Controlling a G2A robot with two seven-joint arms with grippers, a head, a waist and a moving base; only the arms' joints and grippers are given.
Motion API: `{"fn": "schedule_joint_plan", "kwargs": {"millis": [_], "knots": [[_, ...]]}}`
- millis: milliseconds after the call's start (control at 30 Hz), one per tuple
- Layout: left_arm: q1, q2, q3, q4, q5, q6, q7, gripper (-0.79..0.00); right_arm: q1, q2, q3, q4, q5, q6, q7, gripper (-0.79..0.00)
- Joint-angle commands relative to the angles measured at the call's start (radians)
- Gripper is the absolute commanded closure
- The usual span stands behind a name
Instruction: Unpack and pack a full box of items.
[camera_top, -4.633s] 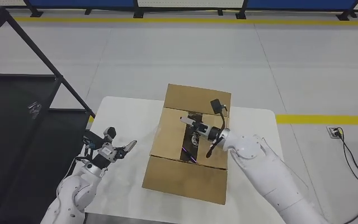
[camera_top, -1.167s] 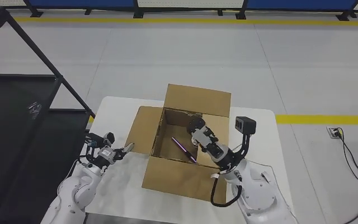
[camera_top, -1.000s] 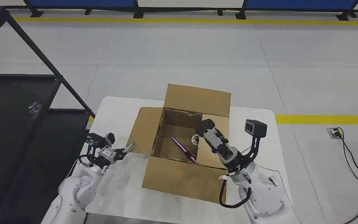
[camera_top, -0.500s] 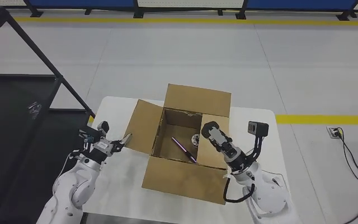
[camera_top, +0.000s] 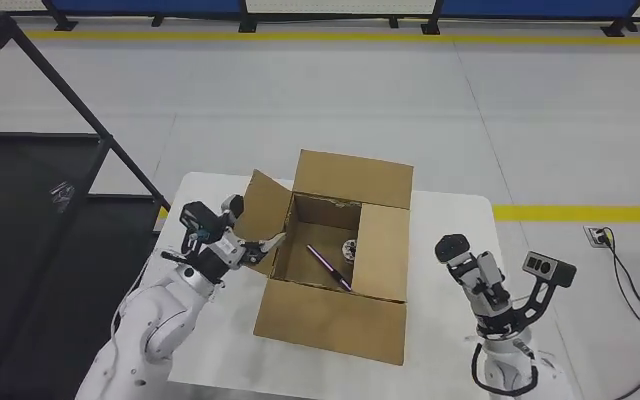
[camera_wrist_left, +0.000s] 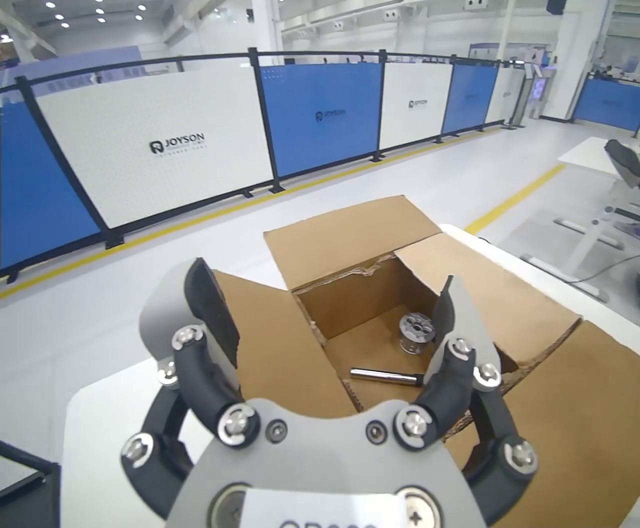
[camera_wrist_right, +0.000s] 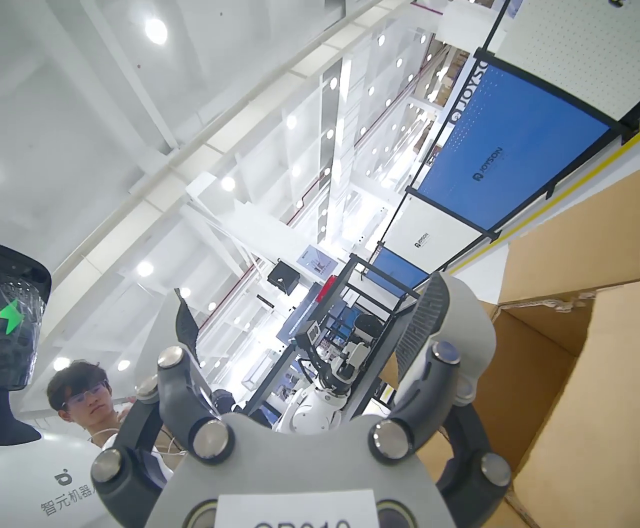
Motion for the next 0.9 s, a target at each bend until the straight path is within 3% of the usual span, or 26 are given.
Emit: {"fn": "schedule_joint_plan", "kwargs": {"millis": [0, 233, 367, 733, 867], "knots": [[-0.051, -0.008, 0.046, 0.041, -0.049, -0.015, -0.048, -0.785, -0.016, 0.004, 0.026, 0.011, 0.018, -0.008, 0.004, -0.785], [-0.296, -0.078, 0.306, 0.258, -0.201, 0.014, -0.167, -0.785, -0.053, 0.019, 0.113, 0.071, 0.1, -0.024, 0.042, -0.785], [-0.403, -0.118, 0.401, 0.382, -0.326, 0.025, -0.252, -0.785, -0.041, 0.027, 0.134, 0.104, 0.125, -0.014, 0.073, -0.785], [-0.403, -0.118, 0.401, 0.382, -0.326, 0.025, -0.252, -0.785, -0.03, 0.03, 0.137, 0.116, 0.103, 0.017, 0.079, -0.785], [-0.373, -0.124, 0.41, 0.38, -0.473, -0.026, -0.326, -0.785, -0.026, 0.031, 0.135, 0.106, 0.097, 0.035, 0.067, -0.785]]}}
